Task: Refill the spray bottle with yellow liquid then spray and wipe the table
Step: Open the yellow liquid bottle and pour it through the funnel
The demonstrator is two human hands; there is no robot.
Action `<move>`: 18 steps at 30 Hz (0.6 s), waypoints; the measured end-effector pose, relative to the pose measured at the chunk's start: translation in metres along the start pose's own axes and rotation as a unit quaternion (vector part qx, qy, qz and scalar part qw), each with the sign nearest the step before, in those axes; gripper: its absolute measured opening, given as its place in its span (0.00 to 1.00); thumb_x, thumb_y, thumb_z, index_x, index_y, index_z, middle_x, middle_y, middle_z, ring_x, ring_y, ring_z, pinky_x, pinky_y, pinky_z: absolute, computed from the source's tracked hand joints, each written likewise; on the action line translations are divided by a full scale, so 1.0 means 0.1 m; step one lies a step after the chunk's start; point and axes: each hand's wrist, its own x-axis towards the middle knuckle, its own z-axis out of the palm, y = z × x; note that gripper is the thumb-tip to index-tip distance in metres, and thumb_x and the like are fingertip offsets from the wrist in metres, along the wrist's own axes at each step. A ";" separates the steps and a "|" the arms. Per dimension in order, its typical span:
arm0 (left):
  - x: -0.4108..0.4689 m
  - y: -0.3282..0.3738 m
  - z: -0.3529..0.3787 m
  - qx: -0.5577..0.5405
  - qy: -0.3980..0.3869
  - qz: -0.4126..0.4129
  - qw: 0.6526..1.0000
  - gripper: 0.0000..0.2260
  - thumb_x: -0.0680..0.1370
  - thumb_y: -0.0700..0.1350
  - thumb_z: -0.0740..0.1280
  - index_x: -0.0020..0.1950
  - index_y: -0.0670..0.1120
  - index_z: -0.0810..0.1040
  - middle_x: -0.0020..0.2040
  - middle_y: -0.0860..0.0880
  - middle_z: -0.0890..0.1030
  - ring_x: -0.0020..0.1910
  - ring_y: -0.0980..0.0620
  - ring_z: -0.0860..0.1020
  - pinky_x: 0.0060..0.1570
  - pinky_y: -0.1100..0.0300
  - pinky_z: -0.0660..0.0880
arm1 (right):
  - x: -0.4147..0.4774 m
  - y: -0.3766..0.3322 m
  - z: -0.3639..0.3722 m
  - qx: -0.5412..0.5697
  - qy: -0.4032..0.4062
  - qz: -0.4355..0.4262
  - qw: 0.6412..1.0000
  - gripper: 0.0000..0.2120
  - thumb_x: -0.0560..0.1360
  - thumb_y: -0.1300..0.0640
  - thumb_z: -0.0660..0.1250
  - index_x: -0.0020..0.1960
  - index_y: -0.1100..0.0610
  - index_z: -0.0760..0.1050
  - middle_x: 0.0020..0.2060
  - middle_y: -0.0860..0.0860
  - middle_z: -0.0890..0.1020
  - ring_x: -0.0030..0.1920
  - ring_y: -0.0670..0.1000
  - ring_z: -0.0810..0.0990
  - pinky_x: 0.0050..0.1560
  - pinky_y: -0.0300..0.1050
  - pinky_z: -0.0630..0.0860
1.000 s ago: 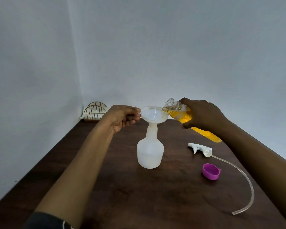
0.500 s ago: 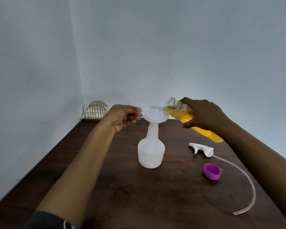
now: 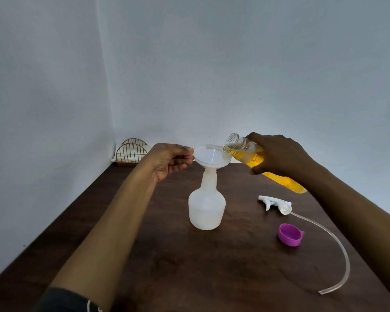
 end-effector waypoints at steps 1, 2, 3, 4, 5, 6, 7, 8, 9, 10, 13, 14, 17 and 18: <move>0.00 0.00 0.00 0.000 0.000 0.000 1.000 0.03 0.74 0.36 0.68 0.41 0.39 0.80 0.27 0.49 0.82 0.25 0.59 0.80 0.25 0.68 0.76 | 0.00 0.00 0.00 -0.001 -0.002 0.001 1.000 0.37 0.62 0.45 0.76 0.66 0.45 0.65 0.53 0.48 0.79 0.55 0.55 0.75 0.41 0.43 0.66; 0.00 0.00 0.00 -0.001 0.000 0.000 1.000 0.03 0.74 0.36 0.68 0.41 0.39 0.80 0.27 0.49 0.82 0.25 0.59 0.80 0.25 0.68 0.76 | 0.00 0.00 -0.01 -0.003 -0.004 0.002 1.000 0.37 0.62 0.45 0.76 0.66 0.44 0.65 0.53 0.48 0.79 0.55 0.55 0.75 0.41 0.44 0.66; 0.00 0.00 -0.01 -0.001 0.000 0.001 1.000 0.03 0.74 0.36 0.68 0.40 0.40 0.80 0.27 0.49 0.82 0.25 0.59 0.80 0.25 0.68 0.76 | 0.00 0.00 -0.01 -0.004 -0.006 0.004 1.000 0.36 0.62 0.45 0.76 0.66 0.44 0.65 0.54 0.48 0.79 0.55 0.55 0.75 0.41 0.44 0.66; 0.00 0.00 -0.01 -0.002 0.000 0.001 1.000 0.03 0.74 0.36 0.68 0.40 0.40 0.80 0.27 0.49 0.82 0.25 0.59 0.80 0.25 0.68 0.76 | 0.00 0.00 -0.02 -0.004 -0.008 0.006 1.000 0.36 0.62 0.45 0.76 0.66 0.44 0.64 0.54 0.48 0.79 0.55 0.55 0.75 0.42 0.44 0.67; 0.00 0.00 0.00 -0.002 0.001 0.001 1.000 0.03 0.74 0.36 0.68 0.40 0.40 0.80 0.27 0.49 0.82 0.25 0.59 0.80 0.25 0.68 0.76 | 0.01 0.00 -0.02 -0.004 -0.010 0.007 1.000 0.36 0.62 0.45 0.76 0.66 0.44 0.64 0.54 0.48 0.79 0.55 0.55 0.75 0.42 0.44 0.67; 0.00 0.00 0.00 -0.002 0.002 0.000 1.000 0.04 0.74 0.36 0.68 0.40 0.40 0.80 0.27 0.49 0.82 0.25 0.59 0.80 0.25 0.68 0.76 | 0.00 0.00 -0.03 -0.005 -0.011 0.008 1.000 0.36 0.62 0.45 0.76 0.66 0.44 0.64 0.54 0.48 0.79 0.55 0.55 0.75 0.42 0.44 0.67; 0.00 0.00 0.00 -0.001 0.002 0.000 1.000 0.04 0.74 0.36 0.68 0.40 0.40 0.80 0.27 0.49 0.82 0.25 0.59 0.80 0.25 0.68 0.76 | 0.00 0.00 -0.03 -0.005 -0.012 0.008 1.000 0.36 0.62 0.45 0.76 0.66 0.44 0.65 0.53 0.48 0.79 0.55 0.55 0.75 0.42 0.44 0.67; -0.01 0.00 0.00 -0.001 0.002 0.000 1.000 0.04 0.74 0.36 0.68 0.40 0.40 0.80 0.27 0.49 0.82 0.25 0.59 0.80 0.25 0.68 0.76 | 0.00 -0.01 -0.04 -0.006 -0.013 0.007 1.000 0.36 0.62 0.45 0.76 0.66 0.44 0.65 0.53 0.48 0.79 0.55 0.55 0.75 0.42 0.44 0.67; -0.01 0.00 0.00 -0.001 0.002 0.001 1.000 0.04 0.74 0.36 0.68 0.40 0.40 0.80 0.27 0.49 0.82 0.25 0.59 0.80 0.25 0.68 0.76 | 0.00 -0.01 -0.04 -0.007 -0.013 0.007 1.000 0.36 0.62 0.45 0.76 0.66 0.44 0.65 0.53 0.48 0.79 0.55 0.55 0.75 0.41 0.44 0.67; -0.01 0.00 0.00 0.000 0.002 0.001 1.000 0.04 0.74 0.36 0.68 0.40 0.40 0.80 0.27 0.49 0.82 0.25 0.59 0.80 0.25 0.68 0.76 | 0.00 -0.01 -0.04 -0.007 -0.013 0.006 1.000 0.36 0.62 0.45 0.76 0.66 0.44 0.65 0.53 0.48 0.80 0.55 0.55 0.75 0.41 0.44 0.67; 0.00 -0.01 -0.01 0.000 0.002 0.001 1.000 0.03 0.74 0.36 0.68 0.40 0.40 0.80 0.27 0.49 0.82 0.25 0.59 0.80 0.25 0.68 0.76 | 0.00 -0.02 -0.04 -0.005 -0.013 0.007 1.000 0.36 0.62 0.45 0.76 0.66 0.44 0.65 0.53 0.48 0.80 0.54 0.55 0.75 0.41 0.44 0.67; 0.00 -0.01 -0.01 -0.001 0.002 0.001 1.000 0.03 0.74 0.36 0.68 0.40 0.40 0.80 0.27 0.49 0.82 0.25 0.59 0.80 0.25 0.68 0.76 | 0.00 -0.01 -0.04 -0.005 -0.012 0.006 1.000 0.36 0.62 0.45 0.76 0.66 0.44 0.65 0.53 0.48 0.80 0.54 0.54 0.75 0.41 0.44 0.67; 0.01 -0.01 0.00 0.000 0.002 0.001 1.000 0.03 0.73 0.36 0.69 0.40 0.40 0.80 0.27 0.49 0.82 0.25 0.58 0.80 0.25 0.68 0.76 | 0.00 0.00 -0.04 -0.008 -0.012 0.006 1.000 0.36 0.62 0.45 0.76 0.65 0.44 0.65 0.53 0.47 0.80 0.54 0.54 0.75 0.41 0.43 0.66; 0.02 -0.01 -0.01 0.000 0.002 0.001 1.000 0.02 0.73 0.36 0.69 0.40 0.40 0.80 0.28 0.49 0.82 0.25 0.58 0.80 0.25 0.67 0.76 | 0.00 0.00 -0.04 -0.010 -0.013 0.007 1.000 0.36 0.62 0.44 0.76 0.66 0.43 0.64 0.53 0.47 0.80 0.54 0.54 0.75 0.41 0.43 0.66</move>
